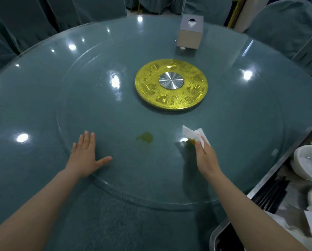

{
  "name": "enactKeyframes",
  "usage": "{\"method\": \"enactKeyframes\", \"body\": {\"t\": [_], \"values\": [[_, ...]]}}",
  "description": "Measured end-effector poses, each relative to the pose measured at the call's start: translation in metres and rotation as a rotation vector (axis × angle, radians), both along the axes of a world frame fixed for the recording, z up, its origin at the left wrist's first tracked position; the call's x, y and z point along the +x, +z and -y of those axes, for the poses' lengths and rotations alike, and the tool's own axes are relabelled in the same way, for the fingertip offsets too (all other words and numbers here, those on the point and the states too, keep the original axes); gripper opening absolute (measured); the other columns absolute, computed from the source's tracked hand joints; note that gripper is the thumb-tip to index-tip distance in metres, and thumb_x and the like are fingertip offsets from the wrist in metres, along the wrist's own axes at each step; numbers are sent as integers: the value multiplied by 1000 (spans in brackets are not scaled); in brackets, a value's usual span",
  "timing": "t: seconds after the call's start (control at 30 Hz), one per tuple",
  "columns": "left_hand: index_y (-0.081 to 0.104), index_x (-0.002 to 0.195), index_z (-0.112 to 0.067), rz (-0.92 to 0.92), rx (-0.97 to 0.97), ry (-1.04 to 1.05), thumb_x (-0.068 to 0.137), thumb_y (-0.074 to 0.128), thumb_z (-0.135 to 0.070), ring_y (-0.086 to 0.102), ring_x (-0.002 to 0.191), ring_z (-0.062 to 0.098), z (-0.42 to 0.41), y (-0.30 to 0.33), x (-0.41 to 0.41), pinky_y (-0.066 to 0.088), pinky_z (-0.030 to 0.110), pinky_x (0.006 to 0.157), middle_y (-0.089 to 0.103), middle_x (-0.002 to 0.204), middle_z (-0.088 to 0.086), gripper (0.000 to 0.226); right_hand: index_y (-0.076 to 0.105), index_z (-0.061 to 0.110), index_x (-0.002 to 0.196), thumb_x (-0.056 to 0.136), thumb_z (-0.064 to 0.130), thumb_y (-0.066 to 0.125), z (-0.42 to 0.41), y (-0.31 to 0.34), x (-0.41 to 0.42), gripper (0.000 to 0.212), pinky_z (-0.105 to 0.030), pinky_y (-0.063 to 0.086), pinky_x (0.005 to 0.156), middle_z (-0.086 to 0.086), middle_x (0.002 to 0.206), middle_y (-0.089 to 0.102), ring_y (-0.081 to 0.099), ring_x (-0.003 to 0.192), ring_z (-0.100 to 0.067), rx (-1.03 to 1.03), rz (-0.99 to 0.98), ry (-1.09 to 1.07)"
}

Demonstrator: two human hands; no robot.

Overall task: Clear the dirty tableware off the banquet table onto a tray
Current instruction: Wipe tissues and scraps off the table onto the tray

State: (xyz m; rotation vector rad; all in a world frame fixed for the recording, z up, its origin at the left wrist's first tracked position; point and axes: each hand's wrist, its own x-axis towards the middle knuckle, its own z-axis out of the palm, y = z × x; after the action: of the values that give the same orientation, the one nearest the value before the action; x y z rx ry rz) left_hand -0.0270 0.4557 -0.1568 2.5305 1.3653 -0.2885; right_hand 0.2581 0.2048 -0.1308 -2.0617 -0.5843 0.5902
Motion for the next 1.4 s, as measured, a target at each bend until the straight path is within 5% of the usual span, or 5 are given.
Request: {"method": "enactKeyframes", "body": {"t": [0.2,0.47,0.8,1.2,1.4], "values": [[-17,148,-7,-13,-12,49,70,37,-84,-16,145,29,37,-9,13,-4,47,116,-22,156,15,122,20,8,151,104,30,26,-37,-9,-34,52,-33,9,117,-5,159,20,13,147,-20,-91,32,-111],[-35,140,-10,-36,-184,5,53,50,-89,-36,137,27,67,-9,17,-16,46,111,-41,148,13,145,25,11,150,104,30,25,-84,-17,-88,50,-32,-2,118,-7,161,12,4,148,-19,-212,360,505],[-2,149,-4,350,-443,-1,82,66,-2,-6,146,17,110,43,-25,-1,14,109,-7,159,9,95,25,14,150,105,28,26,-17,0,-131,48,-21,-2,114,1,160,15,8,147,-12,-226,349,947],[19,150,-13,536,-397,73,86,57,1,8,147,14,176,92,-52,11,20,112,16,158,3,76,67,19,93,101,27,43,53,72,-126,26,-27,49,79,-6,97,69,62,87,-16,163,-367,239],[57,129,-11,873,-634,173,93,54,-5,55,117,13,208,137,-19,40,25,101,62,126,3,36,62,14,102,99,30,48,75,94,-117,22,-27,56,58,-2,82,76,73,73,-16,294,-723,131]]}}
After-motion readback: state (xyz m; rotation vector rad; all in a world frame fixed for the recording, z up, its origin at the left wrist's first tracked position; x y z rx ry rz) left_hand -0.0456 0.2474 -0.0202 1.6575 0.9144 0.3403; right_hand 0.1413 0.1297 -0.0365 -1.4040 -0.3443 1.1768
